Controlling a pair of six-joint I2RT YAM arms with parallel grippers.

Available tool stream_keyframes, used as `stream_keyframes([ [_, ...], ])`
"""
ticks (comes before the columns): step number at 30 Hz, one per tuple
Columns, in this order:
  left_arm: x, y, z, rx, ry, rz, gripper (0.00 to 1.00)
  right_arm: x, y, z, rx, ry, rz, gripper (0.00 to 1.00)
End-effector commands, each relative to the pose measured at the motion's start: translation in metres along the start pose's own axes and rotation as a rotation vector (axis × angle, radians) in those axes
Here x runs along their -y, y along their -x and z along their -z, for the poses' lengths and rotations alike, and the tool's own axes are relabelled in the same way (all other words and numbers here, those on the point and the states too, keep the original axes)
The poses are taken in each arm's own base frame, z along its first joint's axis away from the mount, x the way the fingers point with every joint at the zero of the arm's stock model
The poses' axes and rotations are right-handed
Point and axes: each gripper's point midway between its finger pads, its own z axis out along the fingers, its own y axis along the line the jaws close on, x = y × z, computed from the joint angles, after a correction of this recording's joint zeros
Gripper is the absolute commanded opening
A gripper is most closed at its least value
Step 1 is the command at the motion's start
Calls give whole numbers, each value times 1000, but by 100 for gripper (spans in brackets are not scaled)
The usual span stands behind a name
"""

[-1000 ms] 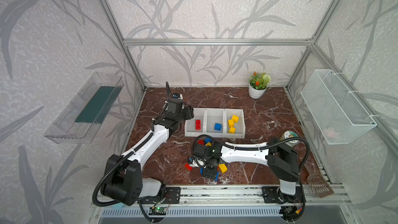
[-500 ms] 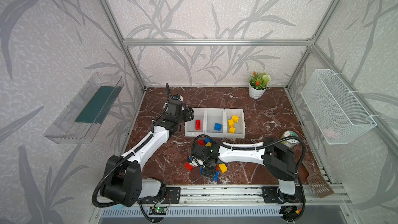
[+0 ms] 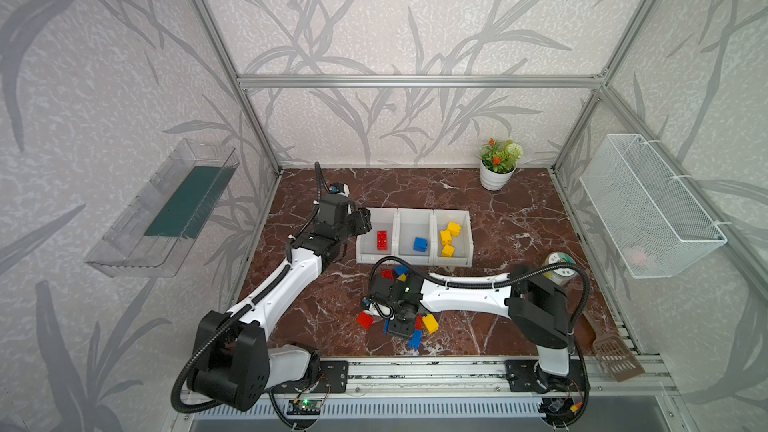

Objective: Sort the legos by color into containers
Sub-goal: 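Lift the red brick with the right gripper and carry it over the bin, then release the red brick into the compartment holding the other red brick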

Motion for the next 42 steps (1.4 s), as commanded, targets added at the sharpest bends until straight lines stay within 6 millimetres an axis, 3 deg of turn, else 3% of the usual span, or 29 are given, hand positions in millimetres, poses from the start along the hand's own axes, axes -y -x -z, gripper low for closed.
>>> stream_keyframes([
  [1,-12,2,9,15,43,16,68,21,20,39,85,-52,4,56],
  [4,-16,1,15,17,53,32,68,45,36,66,172,-88,4,56],
  [10,-24,-4,28,18,71,54,68,113,79,111,365,-200,-38,56],
  [11,-27,-5,31,17,80,58,68,138,83,116,390,-228,-74,56],
  [15,-34,-11,43,11,106,65,68,176,110,122,461,-270,-87,56],
  [21,-47,-22,58,21,144,106,69,228,136,106,538,-271,-195,55],
  [26,-50,-32,63,5,141,133,69,242,150,83,573,-235,-232,55],
  [31,-53,-36,65,-3,154,130,69,244,155,75,582,-213,-251,59],
  [37,-53,-38,62,-17,153,130,69,243,158,78,595,-207,-249,72],
  [42,-53,-42,59,-29,151,129,69,246,160,90,633,-205,-272,76],
])
